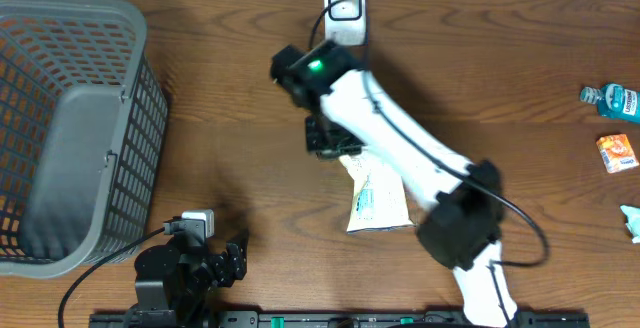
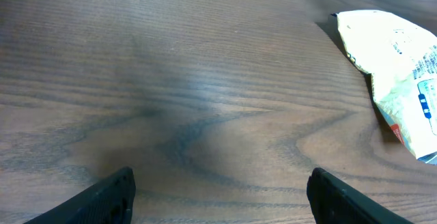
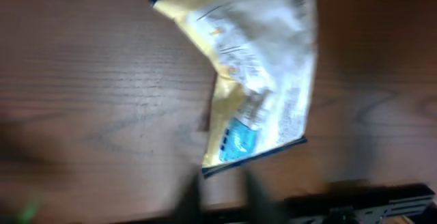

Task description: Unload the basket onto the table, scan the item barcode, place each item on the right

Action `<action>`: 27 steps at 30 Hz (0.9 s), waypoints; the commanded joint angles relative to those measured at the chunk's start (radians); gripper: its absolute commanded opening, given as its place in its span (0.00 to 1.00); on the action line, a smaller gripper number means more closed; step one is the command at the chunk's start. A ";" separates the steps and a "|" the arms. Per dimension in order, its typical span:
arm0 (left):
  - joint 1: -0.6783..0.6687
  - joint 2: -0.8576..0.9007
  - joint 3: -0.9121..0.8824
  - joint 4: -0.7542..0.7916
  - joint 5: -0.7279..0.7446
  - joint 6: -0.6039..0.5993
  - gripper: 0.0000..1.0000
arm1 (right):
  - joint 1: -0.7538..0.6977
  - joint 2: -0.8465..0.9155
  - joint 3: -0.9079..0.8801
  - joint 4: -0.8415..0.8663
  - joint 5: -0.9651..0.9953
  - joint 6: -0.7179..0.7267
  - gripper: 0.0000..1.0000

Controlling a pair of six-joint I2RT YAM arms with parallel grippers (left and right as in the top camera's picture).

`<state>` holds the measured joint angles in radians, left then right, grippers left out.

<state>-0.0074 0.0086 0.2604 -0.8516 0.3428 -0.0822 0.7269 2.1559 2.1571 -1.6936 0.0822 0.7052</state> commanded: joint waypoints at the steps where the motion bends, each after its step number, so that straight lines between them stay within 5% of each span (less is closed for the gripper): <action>1: 0.002 -0.005 0.003 -0.016 0.012 -0.006 0.80 | -0.031 -0.057 0.005 -0.005 0.054 0.031 0.01; 7: 0.002 -0.005 0.003 -0.016 0.012 -0.006 0.81 | -0.035 -0.056 -0.172 0.013 0.163 0.158 0.01; 15: 0.002 -0.005 0.003 -0.016 0.012 -0.006 0.80 | -0.032 -0.056 -0.577 0.312 0.132 0.180 0.01; 21: 0.002 -0.005 0.003 -0.016 0.012 -0.005 0.80 | -0.019 -0.056 -0.766 0.634 -0.100 -0.069 0.01; 27: 0.002 -0.005 0.003 -0.016 0.012 -0.005 0.80 | -0.003 -0.062 -0.763 0.630 -0.068 -0.105 0.01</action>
<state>-0.0074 0.0086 0.2607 -0.8516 0.3428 -0.0822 0.7025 2.0521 1.4063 -1.0725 0.1139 0.6563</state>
